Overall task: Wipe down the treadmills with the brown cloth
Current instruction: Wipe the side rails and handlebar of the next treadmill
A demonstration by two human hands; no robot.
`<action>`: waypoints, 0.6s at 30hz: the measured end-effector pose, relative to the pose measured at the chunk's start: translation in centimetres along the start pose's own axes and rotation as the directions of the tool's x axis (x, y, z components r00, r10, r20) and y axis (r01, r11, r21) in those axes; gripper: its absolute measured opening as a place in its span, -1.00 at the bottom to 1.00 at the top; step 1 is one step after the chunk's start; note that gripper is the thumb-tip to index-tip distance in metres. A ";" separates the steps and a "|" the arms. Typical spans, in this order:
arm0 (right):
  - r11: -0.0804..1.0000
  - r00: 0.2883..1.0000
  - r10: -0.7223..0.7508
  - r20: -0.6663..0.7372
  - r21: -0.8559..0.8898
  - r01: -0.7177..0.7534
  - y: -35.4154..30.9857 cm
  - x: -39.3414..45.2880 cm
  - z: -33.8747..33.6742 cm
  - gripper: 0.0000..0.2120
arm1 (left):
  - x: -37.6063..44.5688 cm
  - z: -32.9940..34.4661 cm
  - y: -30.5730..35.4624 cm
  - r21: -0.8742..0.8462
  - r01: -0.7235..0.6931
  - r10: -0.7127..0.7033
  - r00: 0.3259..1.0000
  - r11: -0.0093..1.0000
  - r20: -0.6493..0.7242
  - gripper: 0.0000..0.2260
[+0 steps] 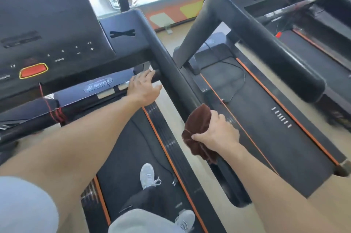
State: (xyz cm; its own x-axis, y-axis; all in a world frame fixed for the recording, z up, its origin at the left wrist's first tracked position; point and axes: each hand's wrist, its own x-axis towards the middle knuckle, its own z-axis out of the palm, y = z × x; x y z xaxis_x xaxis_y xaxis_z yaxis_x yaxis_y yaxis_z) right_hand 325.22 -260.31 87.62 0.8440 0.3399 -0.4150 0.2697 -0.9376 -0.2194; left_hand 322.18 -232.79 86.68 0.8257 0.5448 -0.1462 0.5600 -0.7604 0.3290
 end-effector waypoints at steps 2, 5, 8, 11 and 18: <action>0.999 0.999 0.030 -0.043 0.031 -0.028 -0.5 0.3 1.0 -0.11 | -0.1 0.3 -0.4 0.014 -0.012 0.012 0.999 1.000 0.043 -0.36; 0.997 0.977 -0.017 -0.215 0.067 0.032 -1.6 0.7 2.7 -0.11 | 0.1 0.6 -0.7 0.000 -0.021 0.021 0.998 1.000 0.053 -0.36; 0.985 0.929 -0.163 -0.332 -0.111 0.134 -2.8 1.8 3.4 -0.04 | 0.2 0.2 -0.8 -0.035 -0.023 0.022 0.999 0.999 -0.050 -0.46; 0.954 0.887 -0.260 -0.381 -0.242 0.175 -5.3 4.3 3.3 -0.03 | 0.8 -1.2 -1.0 -0.136 -0.006 -0.011 0.992 0.991 -0.123 -0.62; 0.961 0.895 -0.266 -0.359 -0.030 0.274 -13.4 11.8 -0.1 -0.24 | 4.2 -3.0 -2.8 -0.308 0.079 -0.120 0.986 0.948 -0.116 -0.58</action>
State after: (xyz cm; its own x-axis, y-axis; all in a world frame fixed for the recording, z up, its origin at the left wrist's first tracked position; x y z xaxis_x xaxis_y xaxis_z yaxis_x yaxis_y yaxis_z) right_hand 331.63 -243.79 85.78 0.8495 0.5276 0.0038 0.5046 -0.8103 -0.2979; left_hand 323.87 -227.27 87.97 0.7390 0.6694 -0.0756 0.5752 -0.5687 0.5879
